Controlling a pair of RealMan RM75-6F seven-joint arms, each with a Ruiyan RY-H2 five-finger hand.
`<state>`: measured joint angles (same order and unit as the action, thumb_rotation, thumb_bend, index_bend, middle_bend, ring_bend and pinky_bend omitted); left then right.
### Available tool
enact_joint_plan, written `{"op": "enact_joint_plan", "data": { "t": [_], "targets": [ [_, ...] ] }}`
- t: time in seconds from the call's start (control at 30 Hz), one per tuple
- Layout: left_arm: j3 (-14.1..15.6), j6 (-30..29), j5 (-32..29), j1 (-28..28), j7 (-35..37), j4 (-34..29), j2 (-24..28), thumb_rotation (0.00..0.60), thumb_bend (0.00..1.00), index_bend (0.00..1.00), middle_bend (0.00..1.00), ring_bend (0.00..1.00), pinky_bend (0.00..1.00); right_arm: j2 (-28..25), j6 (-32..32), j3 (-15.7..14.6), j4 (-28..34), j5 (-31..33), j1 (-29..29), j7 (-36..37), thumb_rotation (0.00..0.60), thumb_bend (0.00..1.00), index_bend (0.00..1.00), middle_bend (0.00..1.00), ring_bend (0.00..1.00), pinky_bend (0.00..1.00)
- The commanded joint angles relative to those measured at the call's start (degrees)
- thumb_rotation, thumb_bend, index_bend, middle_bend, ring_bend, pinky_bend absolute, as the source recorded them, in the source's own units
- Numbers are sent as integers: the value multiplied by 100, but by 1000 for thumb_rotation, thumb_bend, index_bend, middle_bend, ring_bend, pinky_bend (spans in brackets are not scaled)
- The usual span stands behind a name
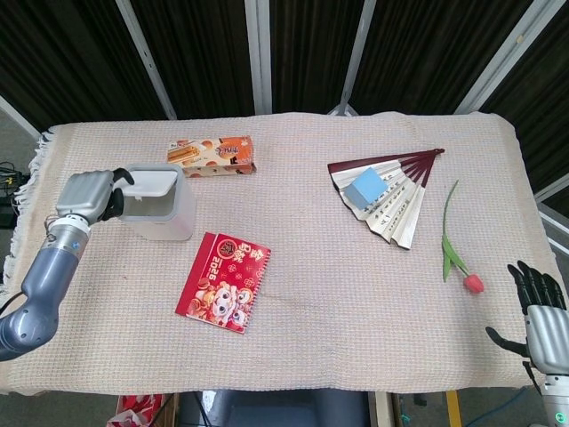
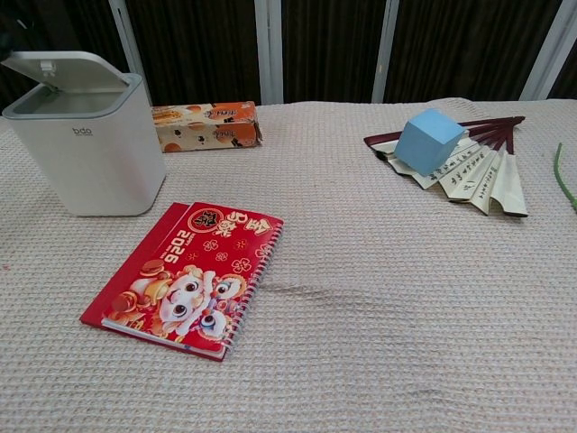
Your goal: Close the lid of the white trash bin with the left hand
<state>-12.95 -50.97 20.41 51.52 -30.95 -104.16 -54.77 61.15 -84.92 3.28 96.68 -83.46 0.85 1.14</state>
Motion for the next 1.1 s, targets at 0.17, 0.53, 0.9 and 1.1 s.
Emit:
{"op": "enact_joint_plan", "data": {
  "t": [0.17, 0.53, 0.9, 1.1],
  "targets": [
    [212, -95, 508, -200, 244, -31, -179, 600, 773, 282, 1000, 938, 1000, -7, -18, -7, -1, -17, -11, 21, 600, 194, 0, 0, 0, 0],
    [342, -98, 879, -301, 515, 29, -335, 600, 772, 251, 1000, 938, 1000, -1, -50, -13, -11, -41, -25, 21, 600, 194, 0, 0, 0, 0],
    [468, -67, 863, -262, 563, 106, -481, 600, 772, 260, 1000, 938, 1000, -1, -49, -13, -5, -38, -29, 28, 600, 195, 0, 0, 0, 0],
    [517, -47, 810, -215, 528, 94, -457, 600, 772, 254, 1000, 938, 1000, -3, -43, -15, 6, -38, -28, 38, 600, 194, 0, 0, 0, 0]
  ]
}}
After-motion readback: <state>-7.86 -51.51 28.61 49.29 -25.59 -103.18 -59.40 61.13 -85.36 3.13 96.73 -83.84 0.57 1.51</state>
